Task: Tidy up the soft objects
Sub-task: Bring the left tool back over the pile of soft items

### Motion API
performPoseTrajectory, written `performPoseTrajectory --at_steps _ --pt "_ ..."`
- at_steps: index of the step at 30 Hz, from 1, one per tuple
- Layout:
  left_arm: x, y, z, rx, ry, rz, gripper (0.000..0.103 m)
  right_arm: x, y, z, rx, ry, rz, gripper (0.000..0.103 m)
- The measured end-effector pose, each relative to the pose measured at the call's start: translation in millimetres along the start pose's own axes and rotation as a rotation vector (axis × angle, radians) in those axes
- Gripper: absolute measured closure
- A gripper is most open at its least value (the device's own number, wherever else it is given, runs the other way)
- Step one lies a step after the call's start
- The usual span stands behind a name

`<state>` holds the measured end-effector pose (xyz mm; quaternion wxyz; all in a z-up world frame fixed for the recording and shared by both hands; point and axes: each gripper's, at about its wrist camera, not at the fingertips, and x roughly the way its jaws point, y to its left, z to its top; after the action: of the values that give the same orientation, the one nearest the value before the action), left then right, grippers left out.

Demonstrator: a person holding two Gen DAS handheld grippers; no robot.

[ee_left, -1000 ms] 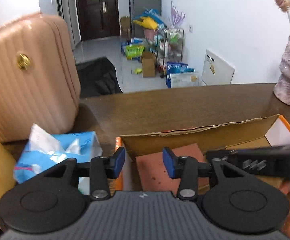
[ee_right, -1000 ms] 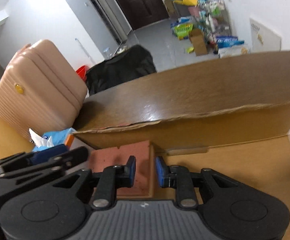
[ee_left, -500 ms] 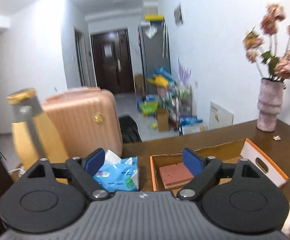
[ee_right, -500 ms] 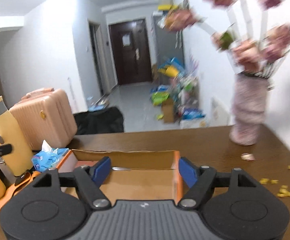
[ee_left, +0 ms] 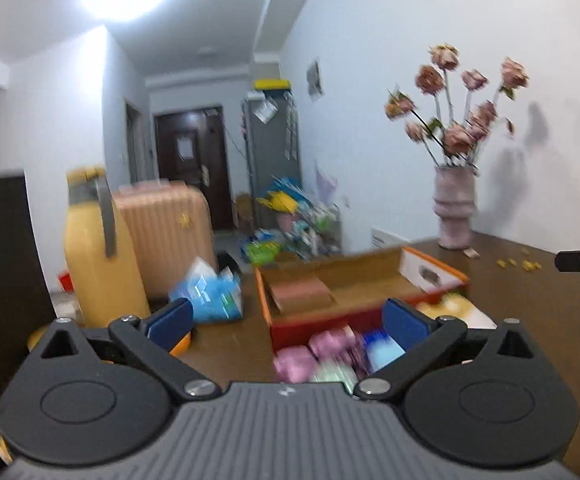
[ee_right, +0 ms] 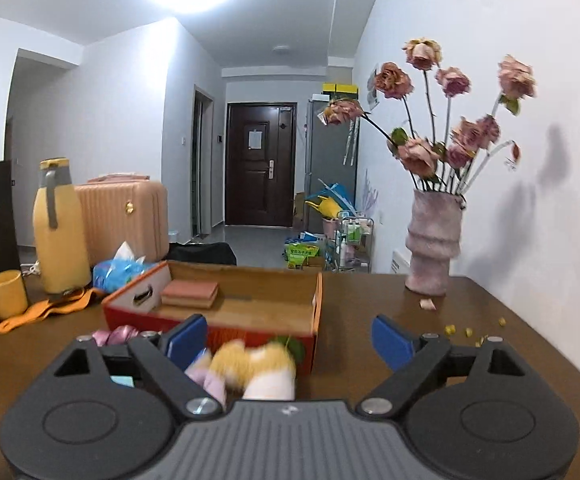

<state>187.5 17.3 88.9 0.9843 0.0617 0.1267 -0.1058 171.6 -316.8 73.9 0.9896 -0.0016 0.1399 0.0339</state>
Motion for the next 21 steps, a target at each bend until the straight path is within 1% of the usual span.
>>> performPoseTrajectory --at_steps 1,2,5,7,9,13,16,21 --pt "-3.6 1.5 -7.7 -0.007 0.025 -0.009 0.0 -6.9 4.0 -10.9 -0.005 -0.009 0.009 0.012" --pt "-6.1 2.0 -12.2 -0.007 0.037 -0.004 0.0 -12.1 8.1 -20.9 -0.012 -0.017 0.019 0.01" --pt "-11.5 0.1 -21.6 0.002 0.039 0.027 0.0 -24.1 21.2 -42.1 -0.036 -0.007 0.033 0.01" --pt "-15.2 0.9 -26.7 -0.021 0.036 0.031 0.0 -30.2 28.2 -53.5 -0.048 0.005 0.048 0.01" --pt "-15.4 -0.6 -31.3 -0.035 0.053 0.029 0.0 -35.8 32.1 -62.1 -0.043 0.008 0.057 0.01" --pt "-17.3 -10.1 -41.6 -0.001 0.066 0.048 0.0 -44.7 36.0 -69.4 -0.044 0.009 0.09 0.01" --pt "-17.1 -13.0 -49.1 -0.005 0.09 0.037 0.0 -46.7 36.2 -68.3 -0.049 0.004 0.103 0.01" --pt "-9.0 -12.2 -64.3 -0.022 0.139 0.044 0.0 -43.3 38.6 -68.5 -0.043 0.012 0.136 0.01"
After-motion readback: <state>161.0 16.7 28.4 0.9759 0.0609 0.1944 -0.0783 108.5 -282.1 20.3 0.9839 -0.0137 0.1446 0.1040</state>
